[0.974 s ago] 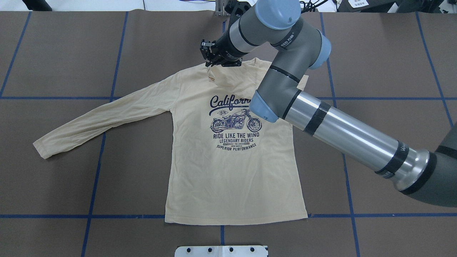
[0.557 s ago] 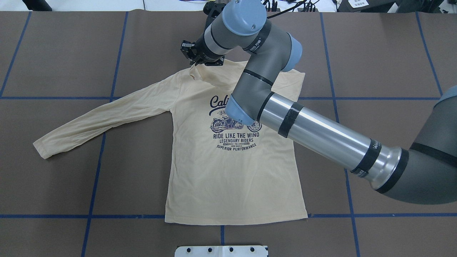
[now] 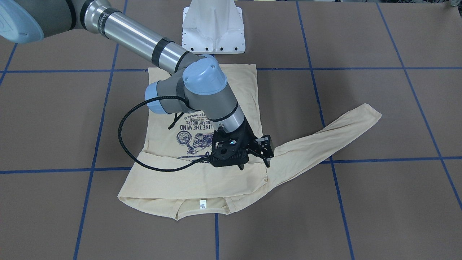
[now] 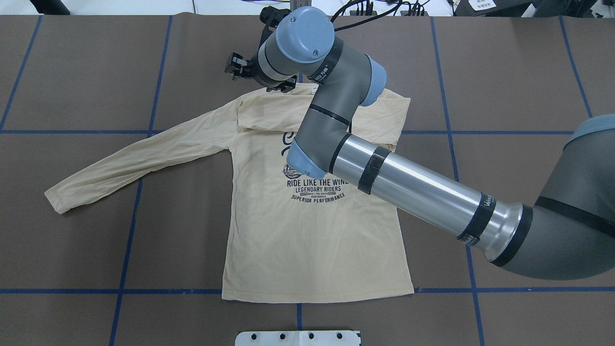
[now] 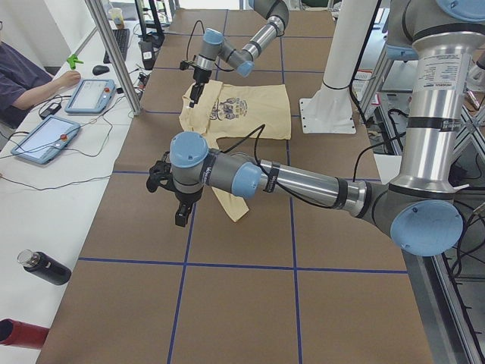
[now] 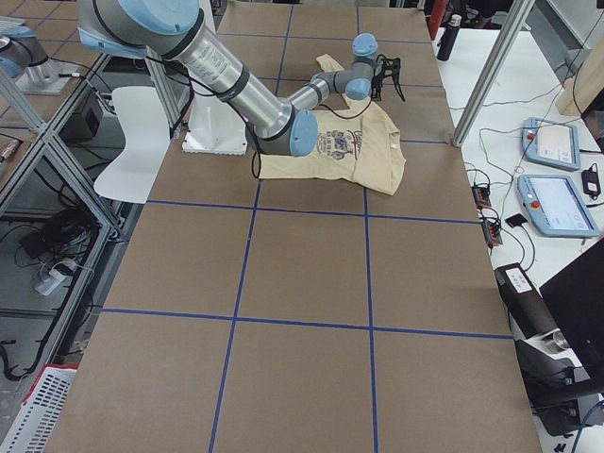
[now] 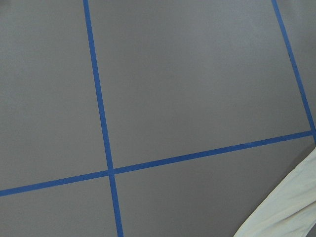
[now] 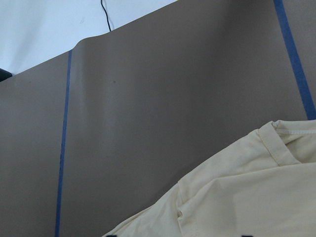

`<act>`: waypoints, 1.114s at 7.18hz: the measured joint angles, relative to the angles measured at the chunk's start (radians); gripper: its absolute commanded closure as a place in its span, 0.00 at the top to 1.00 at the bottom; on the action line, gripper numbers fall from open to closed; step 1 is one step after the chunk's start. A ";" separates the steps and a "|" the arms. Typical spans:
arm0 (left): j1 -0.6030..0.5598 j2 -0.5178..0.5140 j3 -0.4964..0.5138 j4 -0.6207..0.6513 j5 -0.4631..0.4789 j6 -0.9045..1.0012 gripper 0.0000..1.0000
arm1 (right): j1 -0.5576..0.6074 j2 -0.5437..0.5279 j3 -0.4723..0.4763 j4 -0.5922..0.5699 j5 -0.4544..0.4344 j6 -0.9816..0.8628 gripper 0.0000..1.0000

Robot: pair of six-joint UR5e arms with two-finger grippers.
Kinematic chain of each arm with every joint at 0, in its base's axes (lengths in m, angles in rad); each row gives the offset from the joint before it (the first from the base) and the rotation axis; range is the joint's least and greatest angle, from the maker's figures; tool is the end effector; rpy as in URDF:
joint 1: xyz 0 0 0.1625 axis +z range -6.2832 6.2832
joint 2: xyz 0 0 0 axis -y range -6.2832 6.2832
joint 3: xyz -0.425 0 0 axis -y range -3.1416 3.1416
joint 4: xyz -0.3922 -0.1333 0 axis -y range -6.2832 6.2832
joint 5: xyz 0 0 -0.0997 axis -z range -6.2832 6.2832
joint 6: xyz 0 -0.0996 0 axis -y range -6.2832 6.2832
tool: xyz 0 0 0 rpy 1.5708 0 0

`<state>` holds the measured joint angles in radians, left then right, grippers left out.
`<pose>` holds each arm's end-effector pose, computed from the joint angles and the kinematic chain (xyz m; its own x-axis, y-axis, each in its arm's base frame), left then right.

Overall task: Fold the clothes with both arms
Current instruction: 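Lay the sleeve down near the collar and open the right gripper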

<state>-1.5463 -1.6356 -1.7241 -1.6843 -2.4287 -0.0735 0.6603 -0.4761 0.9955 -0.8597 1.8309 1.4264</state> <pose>-0.0451 -0.5272 0.5309 0.6477 0.1921 -0.7372 0.0245 0.9619 0.2722 -0.5991 -0.6016 0.1008 0.3186 0.0714 0.9452 -0.3591 0.9319 0.0507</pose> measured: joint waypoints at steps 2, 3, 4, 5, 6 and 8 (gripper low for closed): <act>0.001 -0.003 -0.006 -0.011 -0.002 -0.055 0.99 | -0.001 0.000 0.015 -0.027 0.002 0.002 1.00; 0.006 -0.001 -0.008 -0.046 0.001 -0.120 0.99 | 0.000 -0.002 0.043 -0.077 0.008 0.000 1.00; 0.020 0.006 -0.006 -0.087 0.007 -0.187 0.99 | 0.002 -0.008 0.082 -0.149 0.022 -0.009 1.00; 0.044 0.013 -0.008 -0.120 0.020 -0.252 0.99 | 0.006 -0.018 0.127 -0.239 0.039 -0.027 1.00; 0.078 0.024 -0.012 -0.167 0.050 -0.334 0.99 | 0.009 -0.033 0.181 -0.345 0.050 -0.066 1.00; 0.180 0.092 -0.018 -0.377 0.125 -0.559 0.99 | 0.021 -0.114 0.333 -0.528 0.064 -0.158 1.00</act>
<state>-1.3664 -1.5436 -1.7418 -2.0611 -2.3033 -0.6328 0.6813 -0.5899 1.3289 -1.3878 1.8947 1.2684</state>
